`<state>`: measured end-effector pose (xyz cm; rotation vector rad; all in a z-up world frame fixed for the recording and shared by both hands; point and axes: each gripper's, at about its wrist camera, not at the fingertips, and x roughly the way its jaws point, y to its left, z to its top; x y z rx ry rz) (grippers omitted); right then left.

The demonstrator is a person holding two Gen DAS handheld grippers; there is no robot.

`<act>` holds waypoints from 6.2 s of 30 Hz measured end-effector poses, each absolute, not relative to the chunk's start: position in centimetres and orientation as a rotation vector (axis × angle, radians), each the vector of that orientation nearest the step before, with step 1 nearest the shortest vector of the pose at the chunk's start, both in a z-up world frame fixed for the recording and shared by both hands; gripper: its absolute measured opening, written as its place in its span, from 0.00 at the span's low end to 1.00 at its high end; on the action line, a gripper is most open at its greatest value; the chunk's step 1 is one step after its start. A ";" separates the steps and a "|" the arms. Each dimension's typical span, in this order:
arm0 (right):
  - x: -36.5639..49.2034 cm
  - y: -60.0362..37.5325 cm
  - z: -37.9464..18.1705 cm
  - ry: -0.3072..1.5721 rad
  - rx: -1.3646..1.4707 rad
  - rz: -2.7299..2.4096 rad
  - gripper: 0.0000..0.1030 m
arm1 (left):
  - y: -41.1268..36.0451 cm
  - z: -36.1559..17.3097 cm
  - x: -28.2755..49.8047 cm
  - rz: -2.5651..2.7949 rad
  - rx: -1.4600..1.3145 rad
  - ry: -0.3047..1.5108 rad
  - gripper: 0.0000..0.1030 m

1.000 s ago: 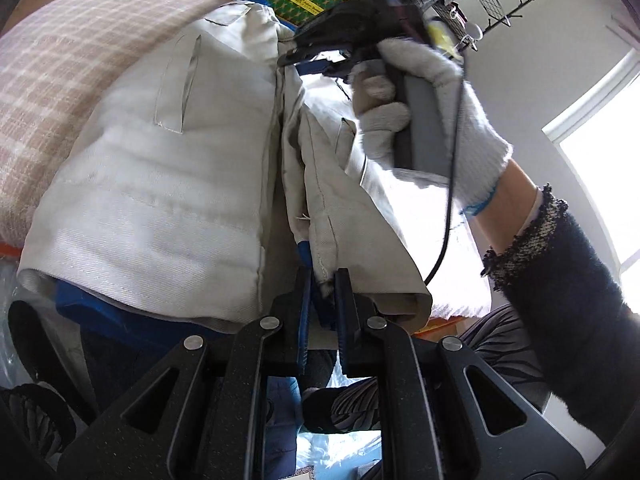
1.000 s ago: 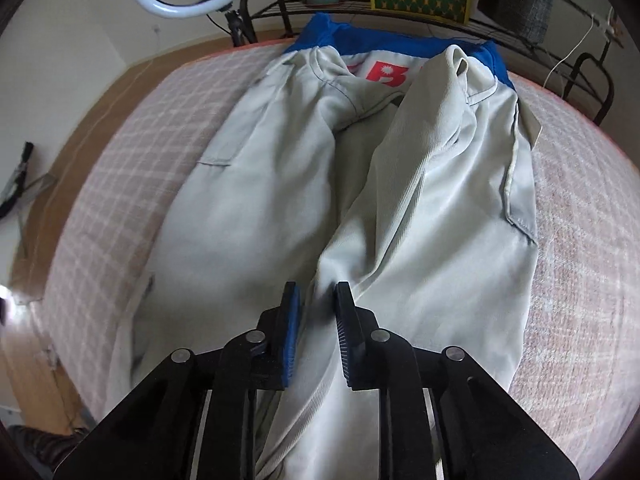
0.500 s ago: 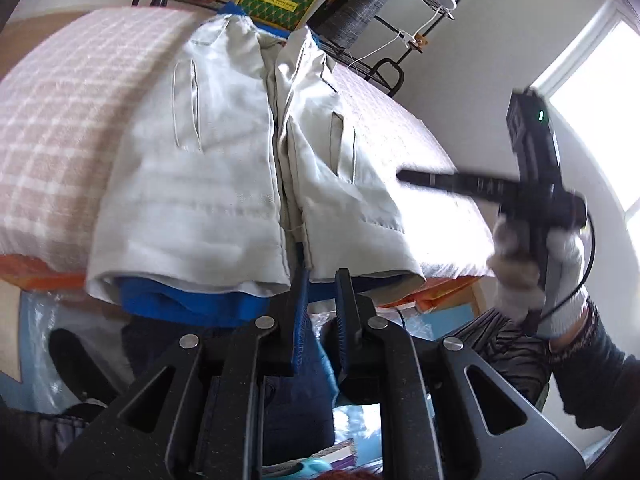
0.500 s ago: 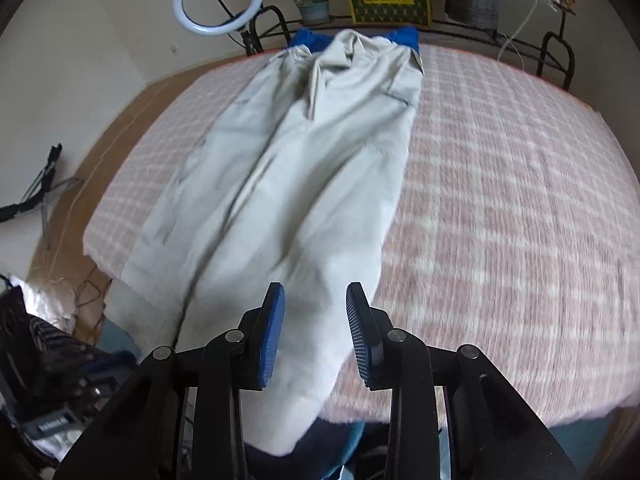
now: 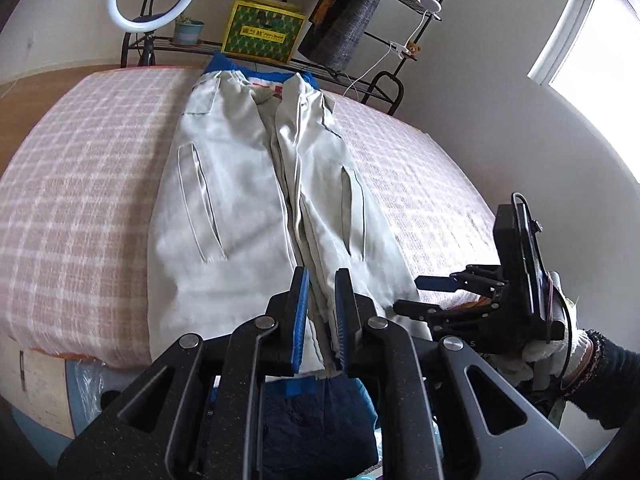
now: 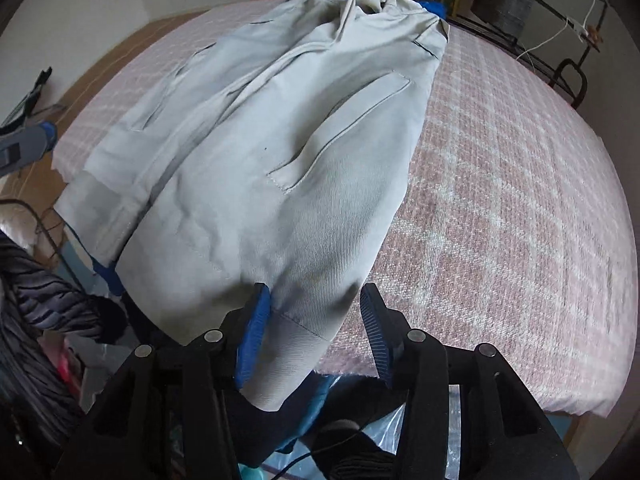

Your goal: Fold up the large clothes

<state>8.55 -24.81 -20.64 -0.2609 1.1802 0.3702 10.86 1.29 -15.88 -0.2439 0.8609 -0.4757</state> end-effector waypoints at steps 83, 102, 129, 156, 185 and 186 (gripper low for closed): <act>6.8 -30.1 -18.3 1.105 0.167 0.485 0.66 | 9.0 -21.6 10.9 -0.401 -0.287 1.030 0.60; 8.2 -32.2 -24.7 1.390 0.566 0.596 0.66 | 11.3 -28.7 13.9 -0.460 -0.709 1.374 0.59; 10.0 -31.4 -22.2 1.267 0.838 0.730 0.09 | 8.1 -19.4 15.3 -0.523 -0.699 1.193 0.28; 28.2 -32.0 -20.0 1.146 0.856 0.524 0.09 | 8.1 -19.5 33.1 -0.386 -0.842 1.081 0.26; 28.0 -34.9 -21.0 1.118 0.529 0.565 0.39 | 8.8 -23.7 36.4 -0.398 -0.515 1.112 0.42; 27.6 -34.4 -21.7 1.134 0.523 0.562 0.39 | 8.5 -24.6 36.3 -0.400 -0.512 1.132 0.42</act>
